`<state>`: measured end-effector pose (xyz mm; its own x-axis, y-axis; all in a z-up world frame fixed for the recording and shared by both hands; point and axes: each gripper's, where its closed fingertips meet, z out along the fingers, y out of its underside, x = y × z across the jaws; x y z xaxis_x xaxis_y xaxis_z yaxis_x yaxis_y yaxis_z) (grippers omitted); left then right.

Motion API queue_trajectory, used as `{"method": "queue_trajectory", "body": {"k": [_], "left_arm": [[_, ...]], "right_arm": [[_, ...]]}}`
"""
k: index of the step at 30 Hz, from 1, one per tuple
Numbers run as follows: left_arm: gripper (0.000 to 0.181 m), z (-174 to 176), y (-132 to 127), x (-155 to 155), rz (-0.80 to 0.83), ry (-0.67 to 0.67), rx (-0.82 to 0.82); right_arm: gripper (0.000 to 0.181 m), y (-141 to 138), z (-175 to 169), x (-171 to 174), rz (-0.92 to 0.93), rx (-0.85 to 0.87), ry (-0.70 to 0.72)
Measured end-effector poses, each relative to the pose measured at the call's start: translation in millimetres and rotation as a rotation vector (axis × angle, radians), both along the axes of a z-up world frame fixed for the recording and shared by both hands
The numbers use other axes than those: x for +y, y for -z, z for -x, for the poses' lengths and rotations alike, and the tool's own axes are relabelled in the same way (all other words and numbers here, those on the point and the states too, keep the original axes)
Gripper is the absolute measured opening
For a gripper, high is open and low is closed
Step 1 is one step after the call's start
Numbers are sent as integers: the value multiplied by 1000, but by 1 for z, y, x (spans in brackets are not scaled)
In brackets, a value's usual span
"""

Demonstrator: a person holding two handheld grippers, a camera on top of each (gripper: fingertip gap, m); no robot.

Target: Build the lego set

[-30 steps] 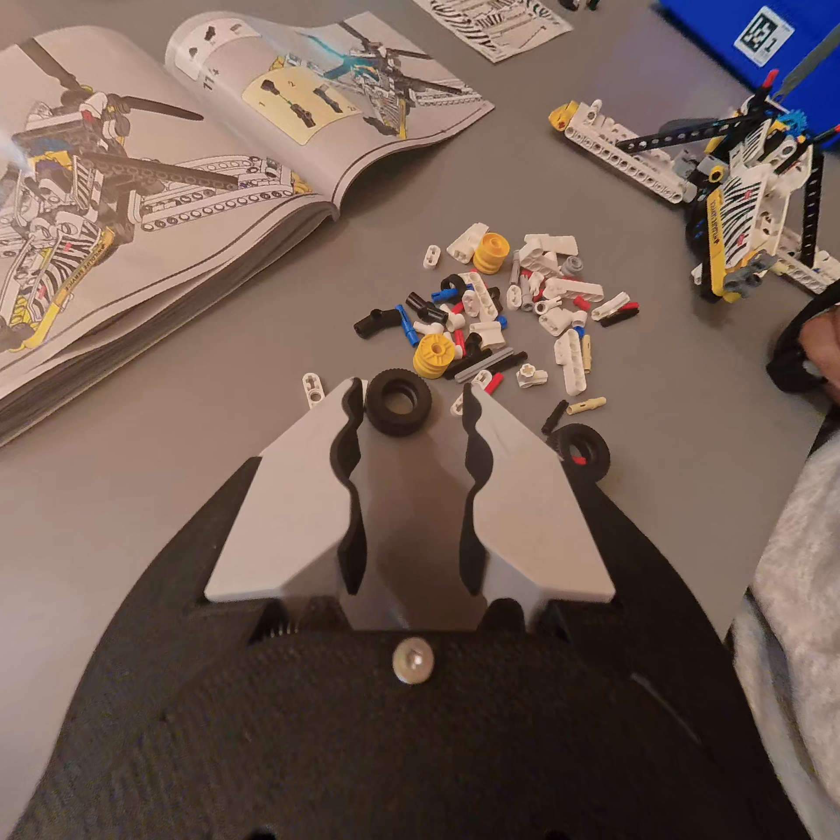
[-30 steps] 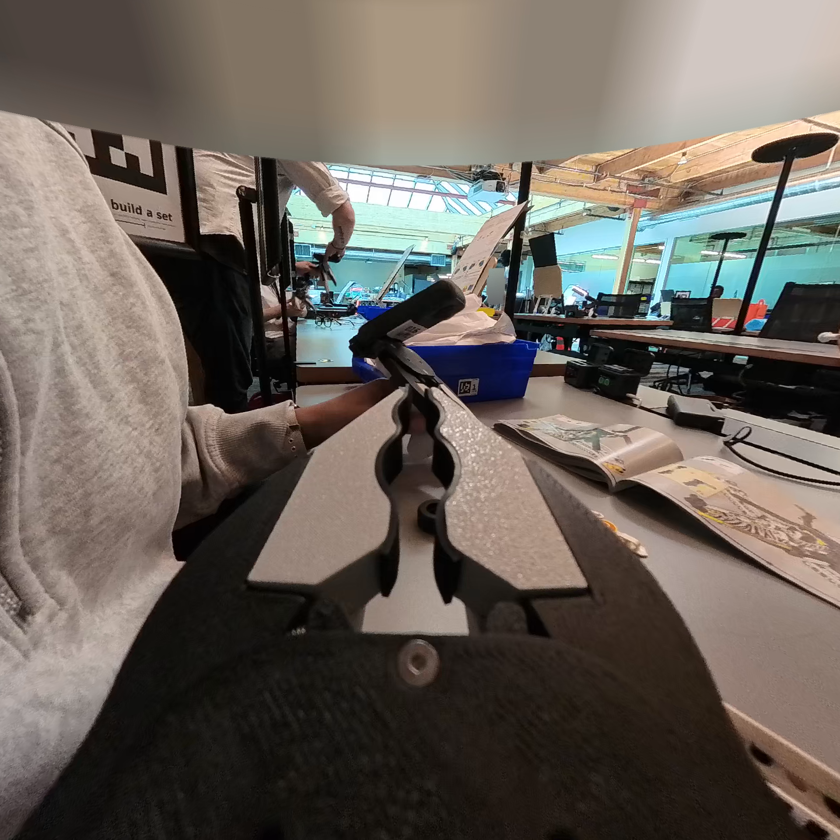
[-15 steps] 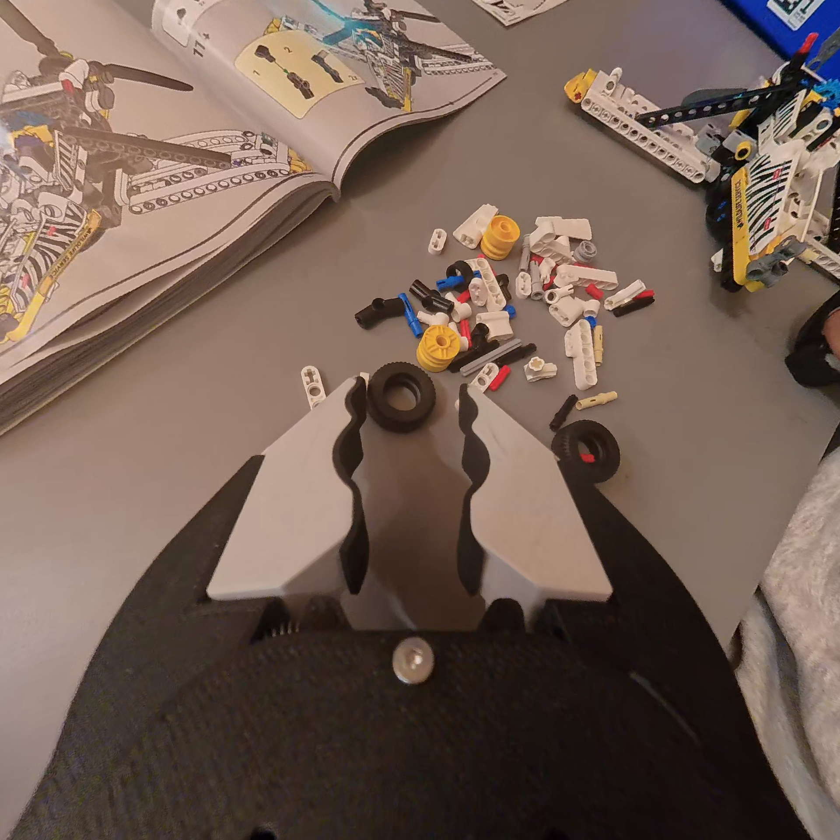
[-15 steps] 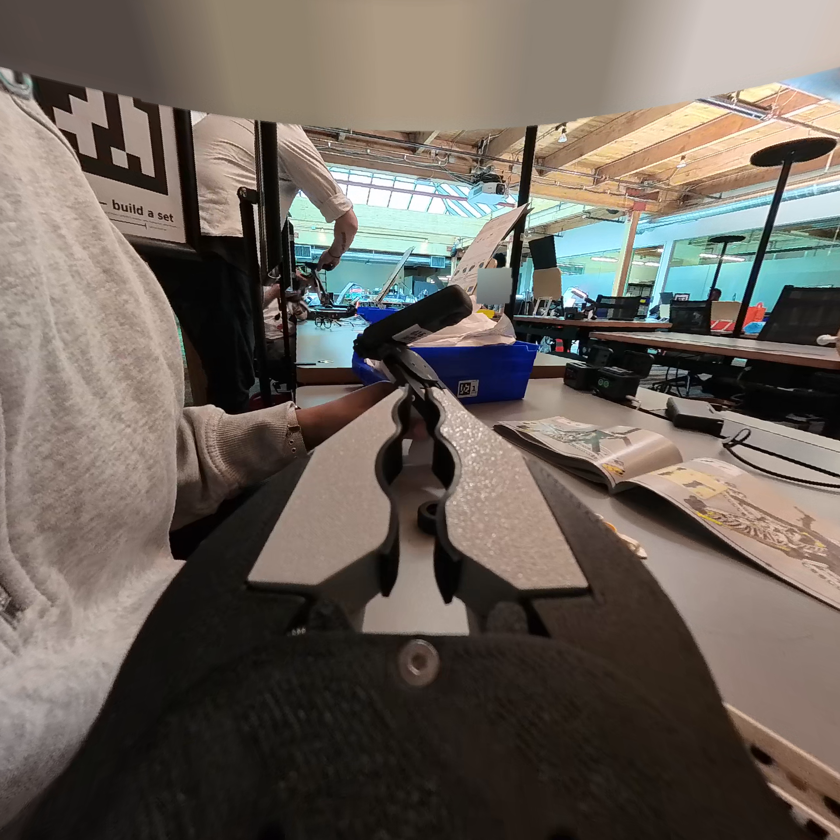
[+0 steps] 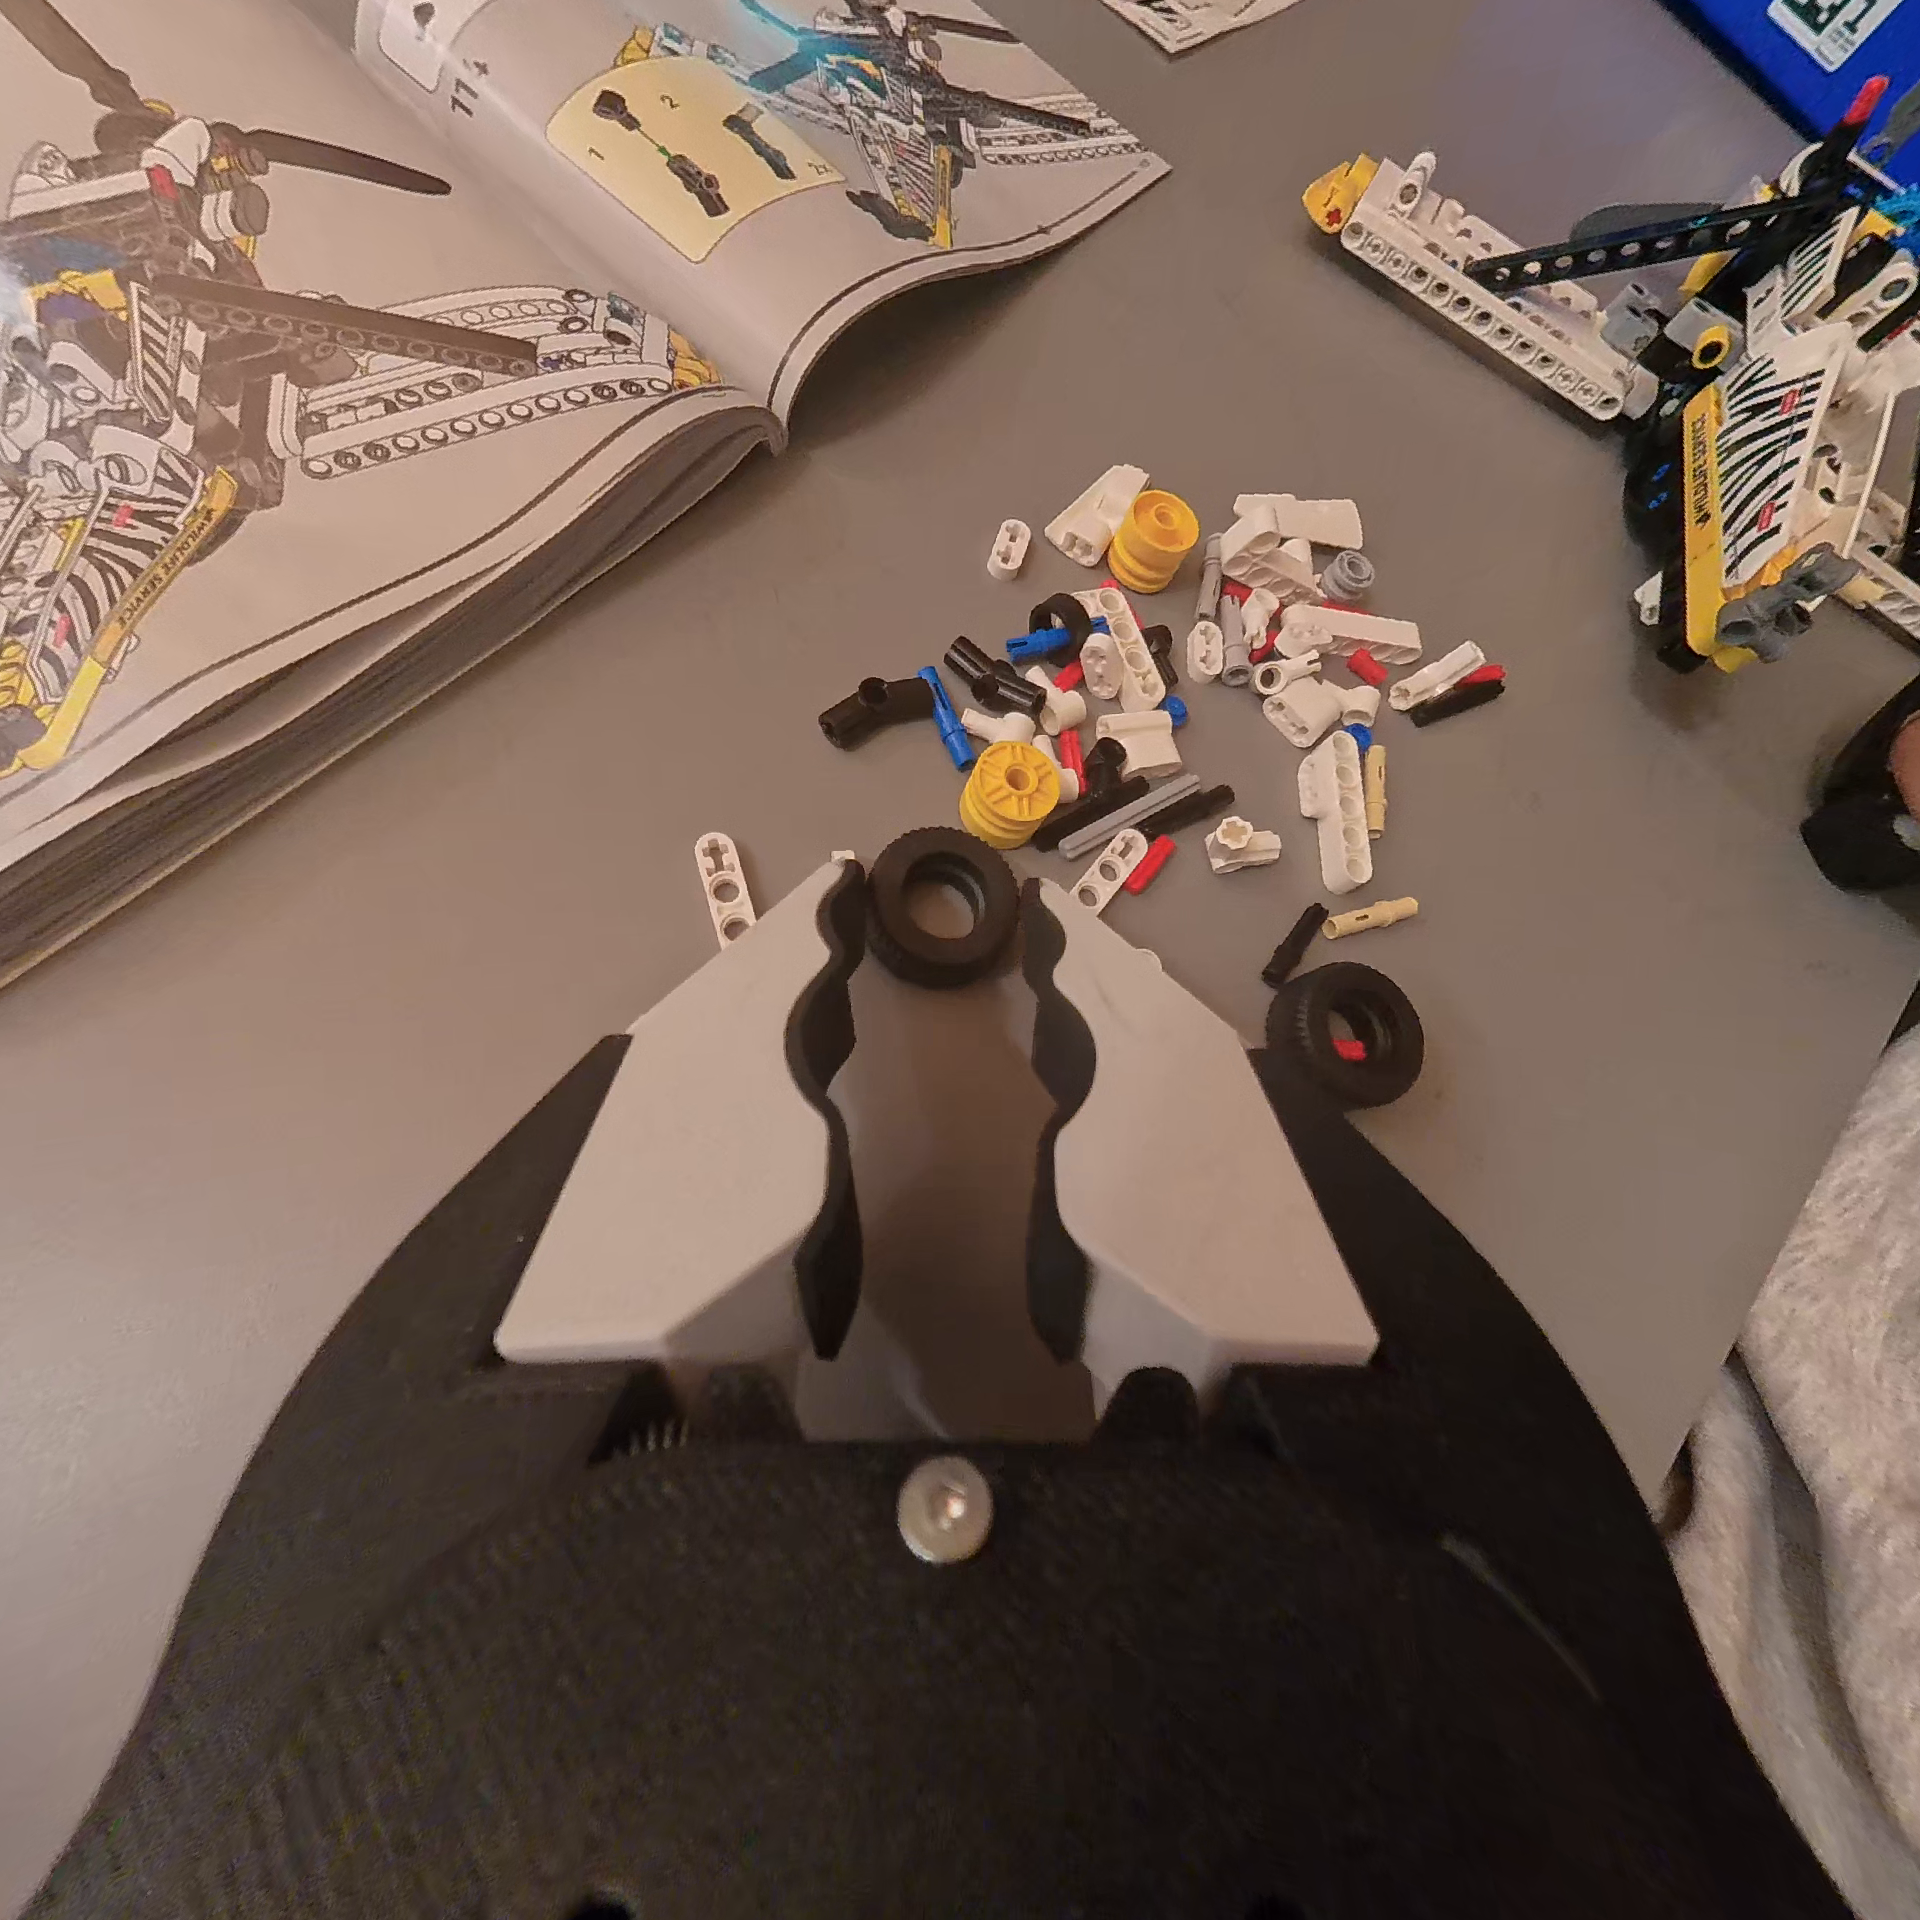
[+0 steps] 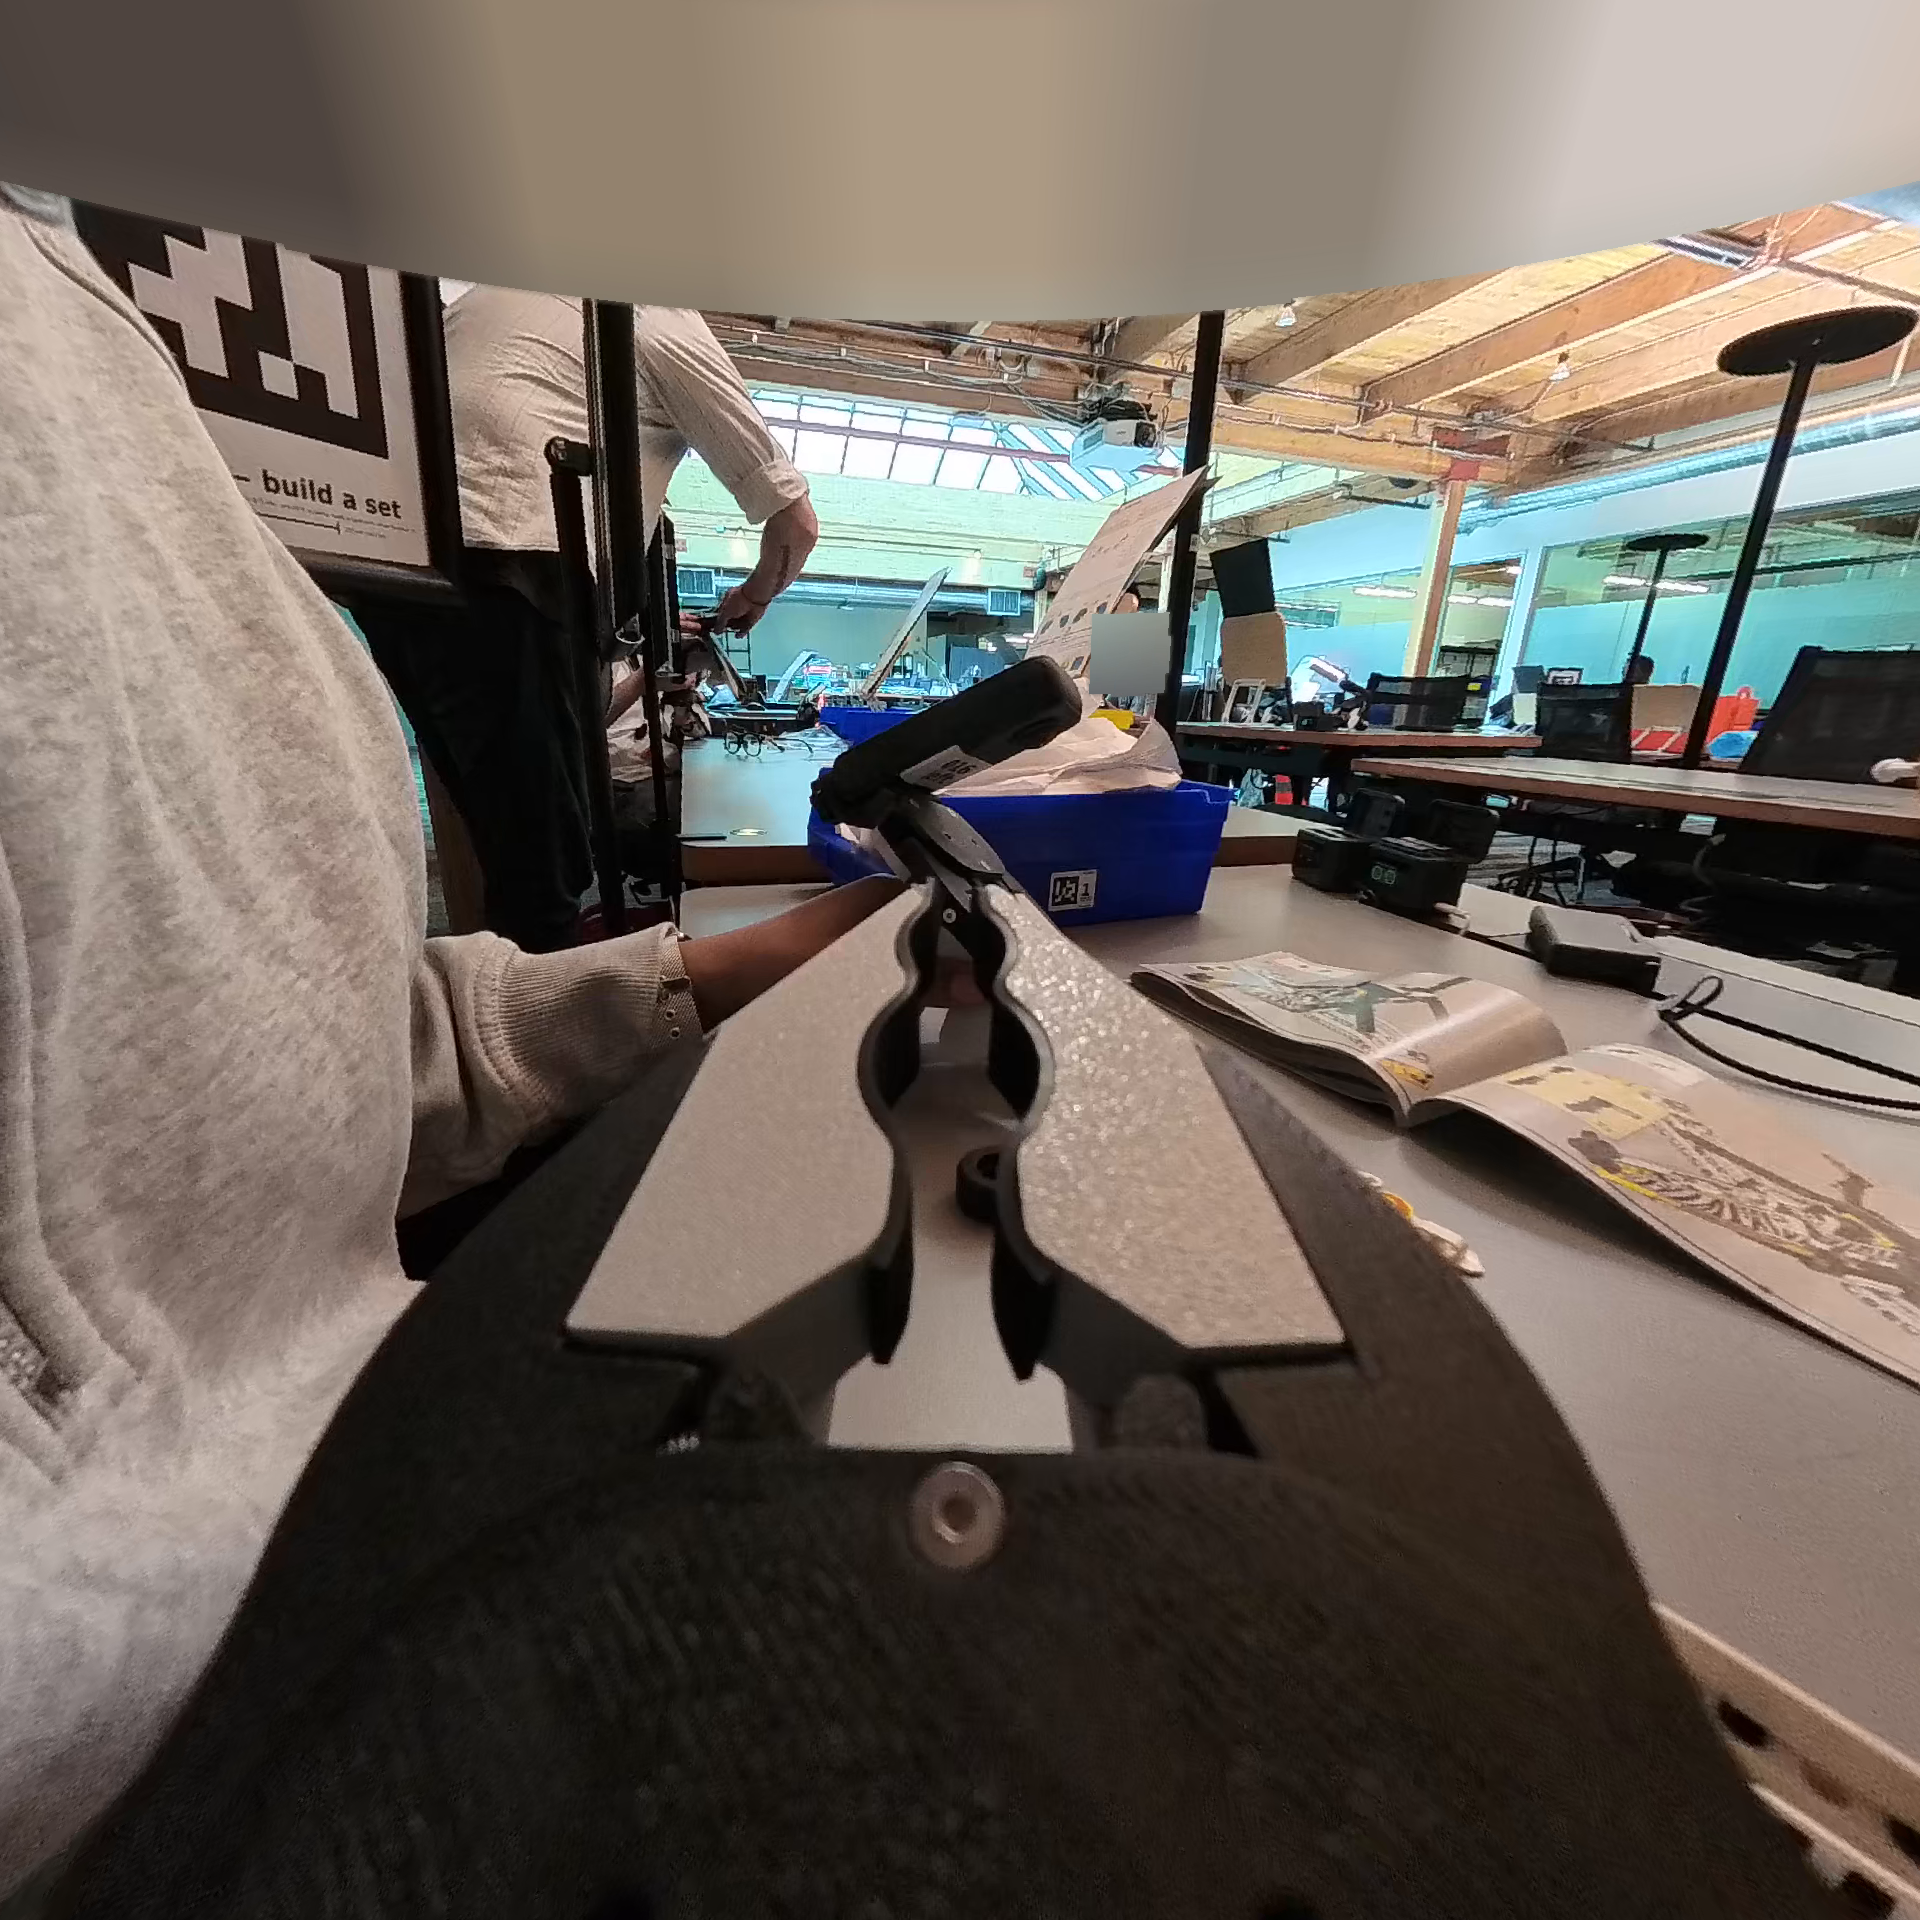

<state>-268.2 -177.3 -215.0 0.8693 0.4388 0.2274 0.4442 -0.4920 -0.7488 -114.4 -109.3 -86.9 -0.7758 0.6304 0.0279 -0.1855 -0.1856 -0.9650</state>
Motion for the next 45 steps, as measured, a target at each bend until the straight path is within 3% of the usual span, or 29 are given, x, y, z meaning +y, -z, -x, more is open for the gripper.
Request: {"method": "queue_trajectory", "body": {"k": [8, 10, 13, 26, 35, 41, 45], "left_arm": [[26, -4, -4, 2, -10, 28, 35], [5, -6, -9, 3, -40, 43, 55], [3, -9, -19, 6, -106, 68, 76], [31, -4, -12, 4, -90, 36, -3], [28, -4, 2, 6, 32, 41, 41], [27, -7, -3, 7, 21, 55, 99], [27, -7, -17, 5, -69, 51, 113]], "right_arm": [[3, 0, 0, 0, 0, -1, -1], [3, 1, 0, 0, 0, -2, -1], [3, 1, 0, 0, 0, -2, -1], [3, 2, 1, -1, -3, -6, 3], [2, 15, 19, -8, -79, -116, 20], [3, 2, 36, -28, -41, -166, -55], [3, 8, 52, -44, -22, -230, -119]]}}
